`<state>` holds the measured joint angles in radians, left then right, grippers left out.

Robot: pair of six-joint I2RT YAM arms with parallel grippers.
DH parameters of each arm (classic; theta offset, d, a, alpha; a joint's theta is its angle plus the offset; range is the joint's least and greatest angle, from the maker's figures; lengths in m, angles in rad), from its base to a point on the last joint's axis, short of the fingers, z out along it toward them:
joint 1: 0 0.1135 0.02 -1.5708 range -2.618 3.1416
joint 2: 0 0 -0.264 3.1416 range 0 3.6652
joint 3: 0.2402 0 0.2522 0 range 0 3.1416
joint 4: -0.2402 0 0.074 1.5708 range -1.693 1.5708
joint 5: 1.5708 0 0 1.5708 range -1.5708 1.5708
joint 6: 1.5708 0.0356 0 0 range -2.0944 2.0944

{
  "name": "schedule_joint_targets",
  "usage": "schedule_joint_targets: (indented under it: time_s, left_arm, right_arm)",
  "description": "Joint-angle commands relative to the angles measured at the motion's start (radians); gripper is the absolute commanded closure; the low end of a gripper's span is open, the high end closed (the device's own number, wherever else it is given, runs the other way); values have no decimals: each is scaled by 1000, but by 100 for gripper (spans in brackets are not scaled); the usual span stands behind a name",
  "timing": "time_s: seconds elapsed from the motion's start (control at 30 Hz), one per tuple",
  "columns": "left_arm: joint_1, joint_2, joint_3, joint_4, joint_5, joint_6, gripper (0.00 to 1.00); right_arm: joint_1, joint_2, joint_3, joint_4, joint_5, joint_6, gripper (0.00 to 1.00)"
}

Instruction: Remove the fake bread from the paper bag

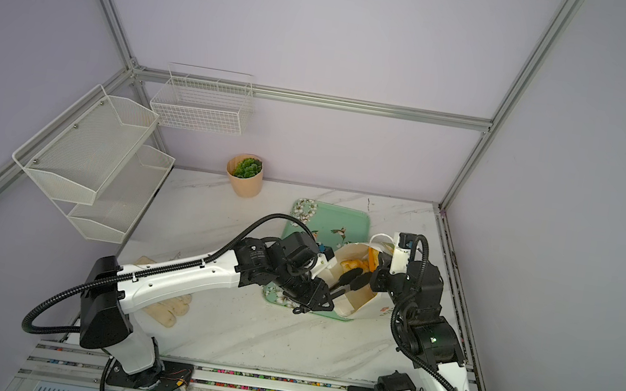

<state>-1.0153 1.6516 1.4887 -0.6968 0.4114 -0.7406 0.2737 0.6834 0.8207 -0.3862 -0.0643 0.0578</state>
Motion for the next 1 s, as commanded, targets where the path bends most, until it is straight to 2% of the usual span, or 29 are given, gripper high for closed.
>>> schedule_joint_targets:
  time_s: [0.0, 0.97]
  left_arm:
    - [12, -59, 109, 53, 21, 4, 61]
    - [66, 78, 201, 105, 96, -31, 57]
  right_arm:
    - [1, -19, 6, 38, -20, -4, 100]
    - [1, -36, 6, 50, -48, -34, 100]
